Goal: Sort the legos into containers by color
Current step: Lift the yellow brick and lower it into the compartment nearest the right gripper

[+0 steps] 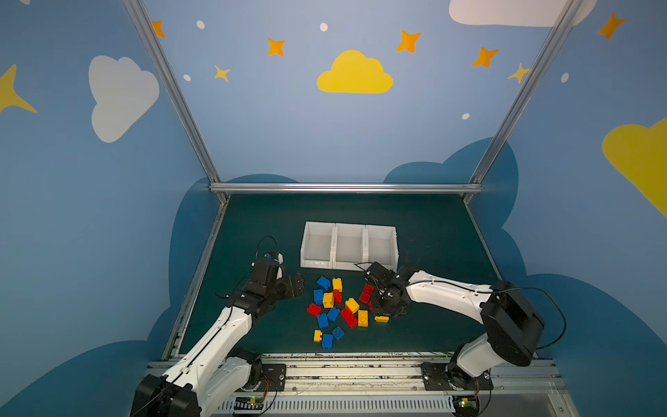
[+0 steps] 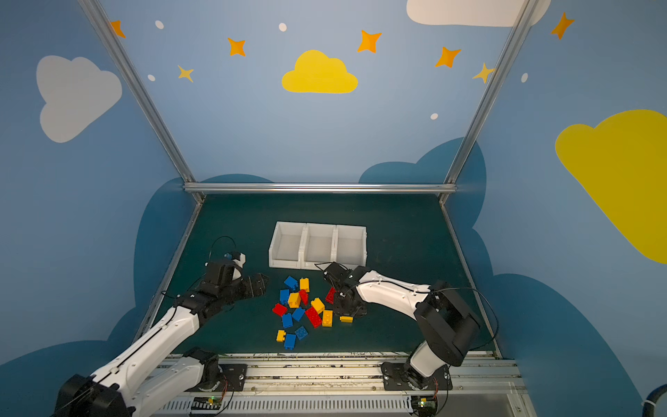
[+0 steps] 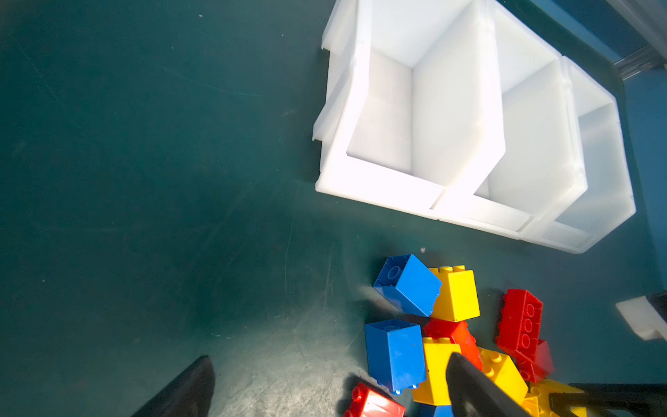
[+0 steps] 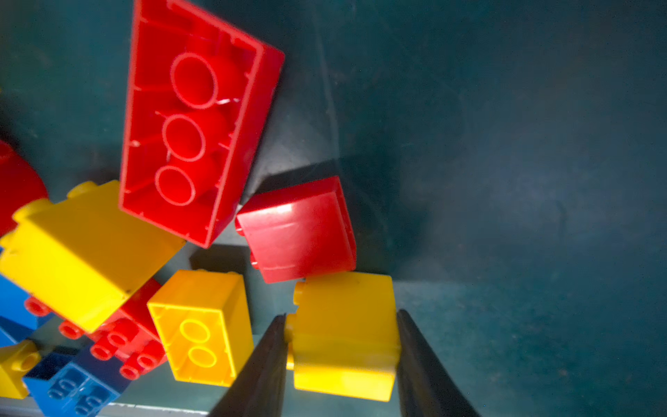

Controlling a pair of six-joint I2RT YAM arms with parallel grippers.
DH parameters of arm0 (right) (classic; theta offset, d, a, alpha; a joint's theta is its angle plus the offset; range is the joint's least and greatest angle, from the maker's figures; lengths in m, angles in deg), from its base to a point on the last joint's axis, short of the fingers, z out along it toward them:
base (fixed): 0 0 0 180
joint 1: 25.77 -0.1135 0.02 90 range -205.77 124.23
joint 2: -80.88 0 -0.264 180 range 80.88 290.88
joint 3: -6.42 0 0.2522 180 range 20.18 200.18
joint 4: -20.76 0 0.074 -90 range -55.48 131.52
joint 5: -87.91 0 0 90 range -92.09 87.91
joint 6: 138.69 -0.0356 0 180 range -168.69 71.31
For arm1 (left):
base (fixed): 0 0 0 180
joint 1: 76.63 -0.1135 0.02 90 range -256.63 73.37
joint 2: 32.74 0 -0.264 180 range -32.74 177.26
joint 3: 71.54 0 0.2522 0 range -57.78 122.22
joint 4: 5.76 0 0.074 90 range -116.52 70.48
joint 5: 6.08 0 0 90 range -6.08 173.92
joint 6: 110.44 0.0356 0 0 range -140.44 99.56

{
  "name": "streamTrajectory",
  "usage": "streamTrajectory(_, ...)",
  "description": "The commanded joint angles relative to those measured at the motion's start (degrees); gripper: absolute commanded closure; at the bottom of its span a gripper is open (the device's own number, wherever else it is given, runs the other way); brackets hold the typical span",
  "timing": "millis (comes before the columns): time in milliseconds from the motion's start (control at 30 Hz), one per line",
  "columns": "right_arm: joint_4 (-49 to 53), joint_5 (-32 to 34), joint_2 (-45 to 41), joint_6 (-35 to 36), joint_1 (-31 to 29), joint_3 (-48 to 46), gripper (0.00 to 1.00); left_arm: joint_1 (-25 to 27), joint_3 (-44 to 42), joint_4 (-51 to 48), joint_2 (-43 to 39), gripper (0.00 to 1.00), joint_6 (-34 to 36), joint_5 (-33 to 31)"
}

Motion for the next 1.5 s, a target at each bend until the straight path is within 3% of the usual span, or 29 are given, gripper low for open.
streamTrajectory(0, 3.91, 1.59, -0.99, 0.42, 0.33, 2.33, 0.60, 0.09, 0.09, 0.61, 0.75, 0.00, -0.62, 0.74)
streamTrajectory(200, 9.31, 4.06, -5.45, 4.89, 2.50, 8.49, 0.60, 0.05, -0.32, 0.86, 0.11, 0.00, -0.83, 0.25)
streamTrajectory(333, 8.99, 6.02, -5.91, 14.51, 6.85, 15.78, 0.61, 0.10, -0.01, 1.08, 0.18, 0.00, -2.42, 0.74)
streamTrajectory(433, 5.30, 9.09, -3.71, 19.93, 9.90, 20.00, 0.61, 0.04, 0.45, 0.85, 0.89, 0.00, -2.21, 1.83)
streamTrajectory(600, 3.59, 7.55, 5.35, 25.45, 15.59, 29.29, 0.61, 0.14, 0.21, 0.62, 0.28, 0.00, -2.20, 1.82)
streamTrajectory(933, 6.83, 3.76, 21.63, 27.70, 20.29, 42.81, 0.60, 0.32, 0.06, 0.48, 0.03, 0.02, -1.94, 3.48)
streamTrajectory(1167, 10.64, 1.21, 25.37, 26.23, 21.86, 45.75, 0.58, 1.11, 0.94, 0.06, 2.20, 0.05, -1.33, 5.70)
streamTrajectory(1467, 11.48, 1.69, 23.49, 26.14, 22.27, 45.21, 0.37, 2.98, 2.32, -0.66, 4.14, 0.17, 0.18, 6.33)
